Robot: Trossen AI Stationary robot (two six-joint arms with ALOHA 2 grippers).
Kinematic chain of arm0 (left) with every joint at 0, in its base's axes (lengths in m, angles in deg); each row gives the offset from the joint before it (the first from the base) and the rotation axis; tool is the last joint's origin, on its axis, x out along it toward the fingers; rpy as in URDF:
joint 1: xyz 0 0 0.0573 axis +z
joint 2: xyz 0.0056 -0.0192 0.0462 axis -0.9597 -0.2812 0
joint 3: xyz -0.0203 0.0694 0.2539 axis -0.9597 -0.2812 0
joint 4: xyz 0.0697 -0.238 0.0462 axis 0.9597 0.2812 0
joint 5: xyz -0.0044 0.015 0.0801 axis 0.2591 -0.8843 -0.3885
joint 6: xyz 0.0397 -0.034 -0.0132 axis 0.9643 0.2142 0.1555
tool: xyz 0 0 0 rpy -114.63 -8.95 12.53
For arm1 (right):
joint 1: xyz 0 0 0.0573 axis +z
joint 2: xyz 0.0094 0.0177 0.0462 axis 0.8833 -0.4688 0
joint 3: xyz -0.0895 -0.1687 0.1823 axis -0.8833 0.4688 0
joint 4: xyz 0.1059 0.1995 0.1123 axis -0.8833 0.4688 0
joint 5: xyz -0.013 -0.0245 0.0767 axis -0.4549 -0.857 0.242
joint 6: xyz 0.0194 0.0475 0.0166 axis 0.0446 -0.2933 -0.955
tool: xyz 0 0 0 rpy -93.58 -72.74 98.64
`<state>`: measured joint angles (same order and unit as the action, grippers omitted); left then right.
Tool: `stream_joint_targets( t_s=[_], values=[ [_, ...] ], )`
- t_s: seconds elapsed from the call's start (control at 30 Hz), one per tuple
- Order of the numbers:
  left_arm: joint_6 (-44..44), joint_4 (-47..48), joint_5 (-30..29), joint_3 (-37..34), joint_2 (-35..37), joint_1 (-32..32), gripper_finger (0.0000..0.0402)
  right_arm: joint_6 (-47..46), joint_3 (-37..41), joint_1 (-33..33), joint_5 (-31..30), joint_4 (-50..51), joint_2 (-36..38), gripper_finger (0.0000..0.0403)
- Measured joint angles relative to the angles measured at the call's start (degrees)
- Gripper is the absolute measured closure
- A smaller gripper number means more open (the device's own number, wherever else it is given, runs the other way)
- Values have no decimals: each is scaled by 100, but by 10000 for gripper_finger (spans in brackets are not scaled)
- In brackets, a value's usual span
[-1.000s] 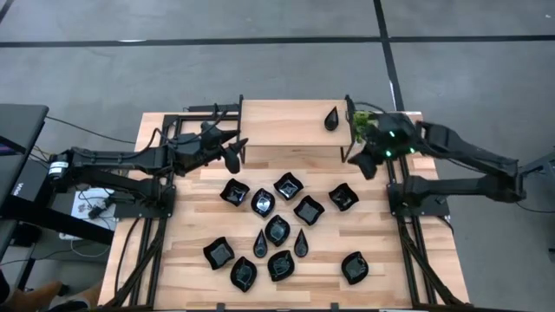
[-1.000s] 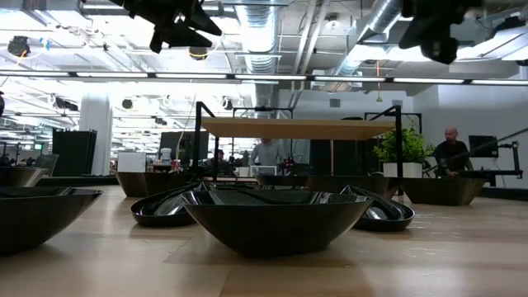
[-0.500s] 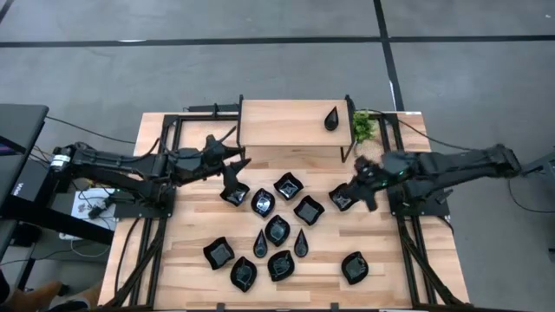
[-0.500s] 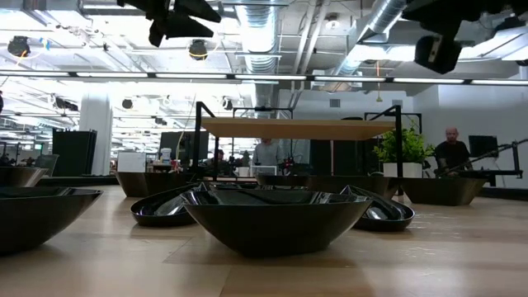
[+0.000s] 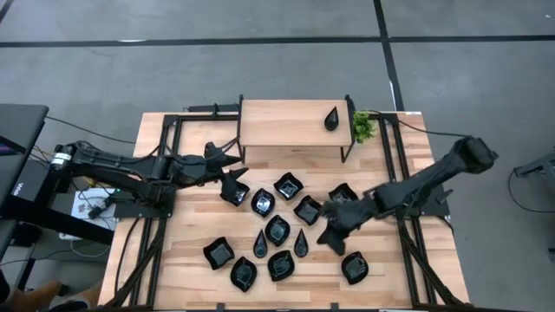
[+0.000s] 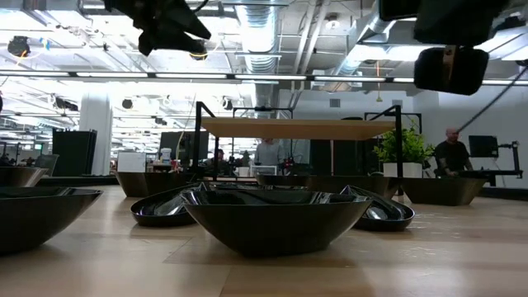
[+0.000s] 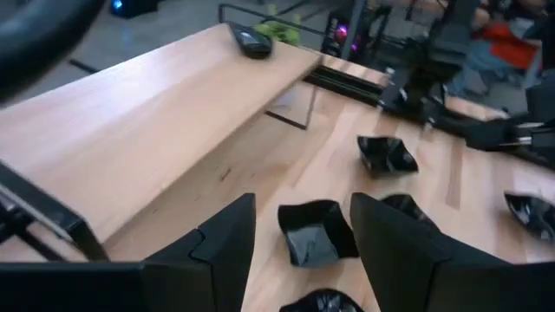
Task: Pick & Place Mini shaped plates
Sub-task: Stack the right black drop shaped plate on top of the other black drop shaped plates on the shelf
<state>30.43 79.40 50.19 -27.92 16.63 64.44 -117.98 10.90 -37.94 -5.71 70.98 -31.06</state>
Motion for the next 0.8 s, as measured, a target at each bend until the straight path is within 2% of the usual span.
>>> stream_joint_targets(
  t_s=[0.13,0.3,0.53,0.8],
  values=[
    [232,-16,-15,-31,86,-263,211,-141,-603,6,-179,355,-754,401],
    [192,-35,-69,-518,771,-692,211,-275,-1056,-55,-240,528,-1498,399],
    [408,-204,-250,-1061,2062,-1427,211,-856,-1145,-191,-425,949,-1636,400],
    [490,-436,-249,-1782,2889,-2177,211,-1596,-1142,-259,-372,1217,-1602,375]
  ],
)
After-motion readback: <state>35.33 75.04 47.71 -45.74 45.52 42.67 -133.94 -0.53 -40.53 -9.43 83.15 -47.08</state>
